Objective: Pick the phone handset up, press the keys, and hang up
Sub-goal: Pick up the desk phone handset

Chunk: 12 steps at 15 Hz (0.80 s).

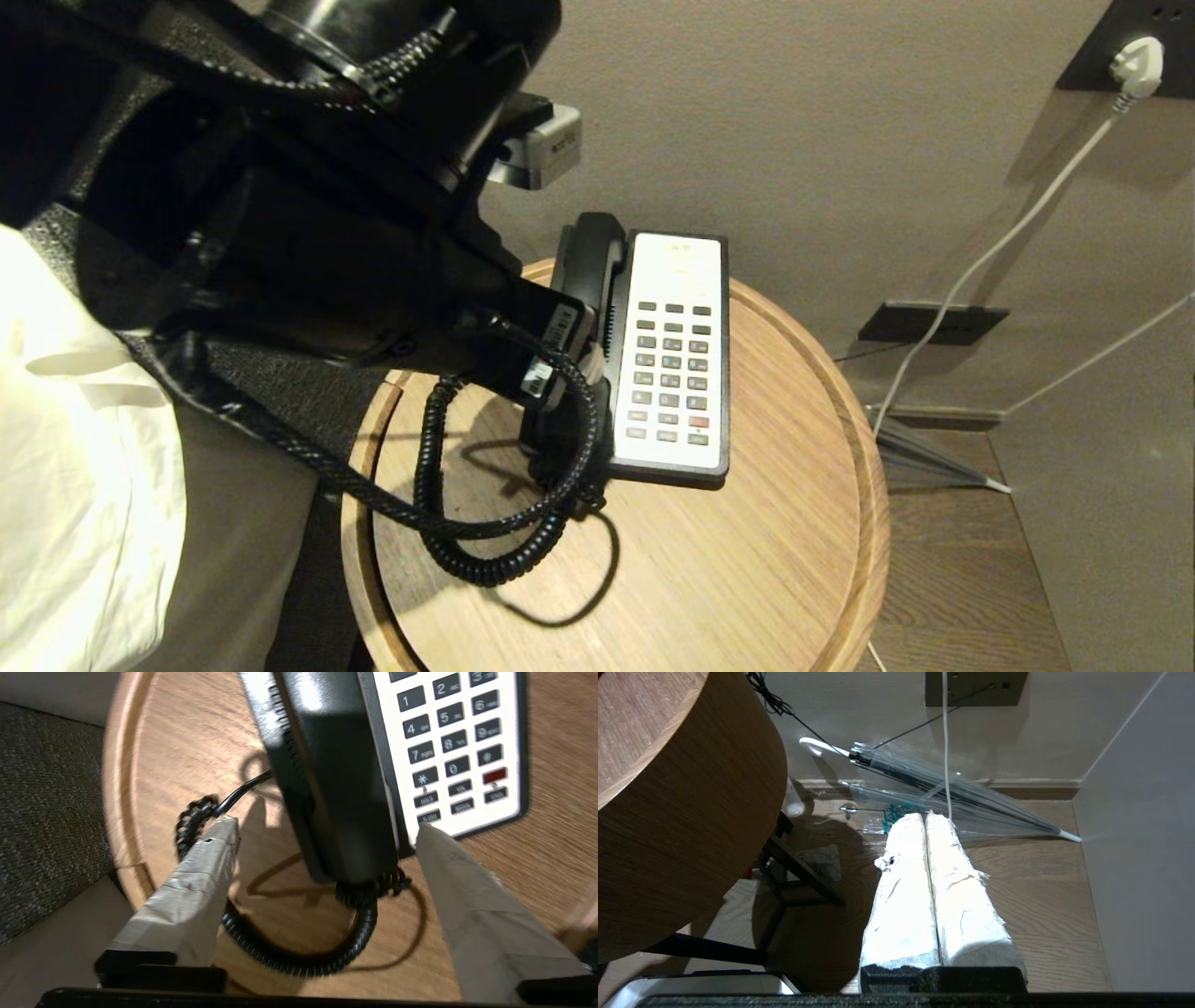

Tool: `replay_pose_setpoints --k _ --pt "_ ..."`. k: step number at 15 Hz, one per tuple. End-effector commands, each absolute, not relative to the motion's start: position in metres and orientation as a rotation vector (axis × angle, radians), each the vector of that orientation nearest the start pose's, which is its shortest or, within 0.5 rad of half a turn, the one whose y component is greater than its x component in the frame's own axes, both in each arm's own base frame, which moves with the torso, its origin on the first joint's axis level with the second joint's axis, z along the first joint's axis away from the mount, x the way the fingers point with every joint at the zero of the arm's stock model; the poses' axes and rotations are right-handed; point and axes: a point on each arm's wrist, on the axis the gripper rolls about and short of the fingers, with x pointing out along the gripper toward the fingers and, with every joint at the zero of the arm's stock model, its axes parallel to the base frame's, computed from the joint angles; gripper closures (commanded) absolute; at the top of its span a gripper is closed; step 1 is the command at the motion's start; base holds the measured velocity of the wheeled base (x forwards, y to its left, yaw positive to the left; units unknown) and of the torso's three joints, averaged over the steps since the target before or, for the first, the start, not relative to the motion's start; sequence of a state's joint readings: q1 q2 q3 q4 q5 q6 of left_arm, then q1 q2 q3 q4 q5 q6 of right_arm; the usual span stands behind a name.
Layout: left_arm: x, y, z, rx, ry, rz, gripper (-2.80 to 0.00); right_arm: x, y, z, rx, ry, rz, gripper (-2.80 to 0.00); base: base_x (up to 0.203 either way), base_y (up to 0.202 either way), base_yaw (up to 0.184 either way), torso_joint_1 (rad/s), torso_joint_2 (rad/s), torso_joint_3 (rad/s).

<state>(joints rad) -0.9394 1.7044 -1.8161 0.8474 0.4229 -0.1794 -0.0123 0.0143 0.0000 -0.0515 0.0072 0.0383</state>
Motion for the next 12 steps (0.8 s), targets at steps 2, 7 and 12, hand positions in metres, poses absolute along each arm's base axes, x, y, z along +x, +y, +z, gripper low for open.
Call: replay_pose_setpoints --k 2,7,12 --pt "0.188 -0.242 0.307 0.313 0.661 -0.418 -2.8 -0.02 0.0 0.076 0.038 -0.02 -0.003 0.0 0.0 0.0 0.0 0.0 0.0 0.0" --pt "0.195 -0.249 0.304 0.226 0.679 -0.377 -2.8 -0.02 0.0 0.076 0.038 -0.02 -0.004 0.0 0.0 0.0 0.0 0.0 0.0 0.0" --pt "0.202 -0.246 0.301 0.223 0.678 -0.324 -2.8 -0.02 0.0 0.076 0.038 -0.018 -0.004 0.0 0.0 0.0 0.0 0.0 0.0 0.0"
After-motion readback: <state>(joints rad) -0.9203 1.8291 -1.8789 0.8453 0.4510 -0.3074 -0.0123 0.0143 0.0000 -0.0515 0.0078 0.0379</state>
